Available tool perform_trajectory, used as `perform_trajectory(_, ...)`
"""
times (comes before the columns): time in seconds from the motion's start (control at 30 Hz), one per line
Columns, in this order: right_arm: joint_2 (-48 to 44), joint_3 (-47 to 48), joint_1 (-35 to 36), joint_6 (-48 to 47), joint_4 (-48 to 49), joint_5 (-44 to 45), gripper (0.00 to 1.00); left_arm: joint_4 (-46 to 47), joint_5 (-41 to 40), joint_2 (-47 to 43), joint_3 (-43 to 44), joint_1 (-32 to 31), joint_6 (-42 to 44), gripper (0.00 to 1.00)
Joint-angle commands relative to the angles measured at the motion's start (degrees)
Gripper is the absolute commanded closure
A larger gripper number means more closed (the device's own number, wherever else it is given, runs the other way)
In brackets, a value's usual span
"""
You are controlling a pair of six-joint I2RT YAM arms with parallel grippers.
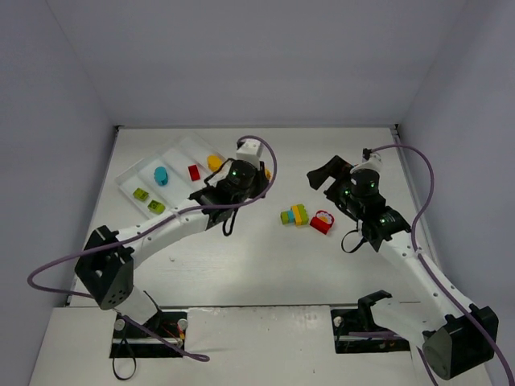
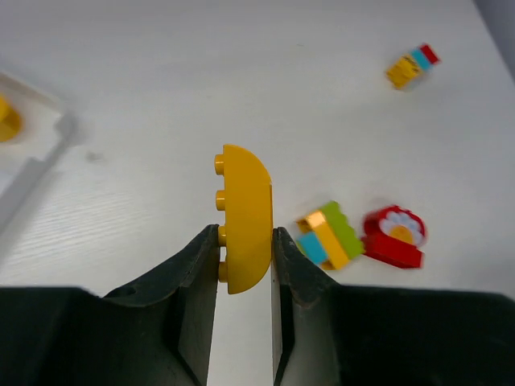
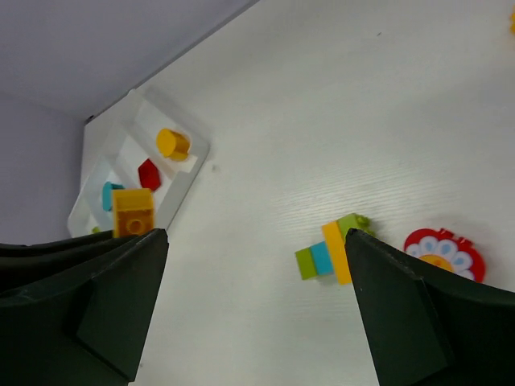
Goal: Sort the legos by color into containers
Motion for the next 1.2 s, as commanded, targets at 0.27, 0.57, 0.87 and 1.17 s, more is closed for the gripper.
perform_trajectory(0.27,1.65,1.09,-0.94,-7.49,-1.07,9.89,0.12,-8.13,-1.44,8.57,15.85,23.15,2.82,0.92)
perform_trajectory(0.57,1.92,-0.15,-1.11,-10.74,-1.15,10.68,0.12,-15.87,1.55,30.36,36.53,31.69,3.53,0.91)
perform_trajectory(0.87,2.18,-2.08,-1.38,-12.33,-1.15,11.91,0.12,-20.70,3.67,42.15,49.81,35.29,2.48,0.83)
perform_trajectory(1.17,4.29,-2.08,-2.08,-13.03,-2.03,13.23,0.11,-21.58,4.19,42.96,50.08,35.82,1.77,0.48)
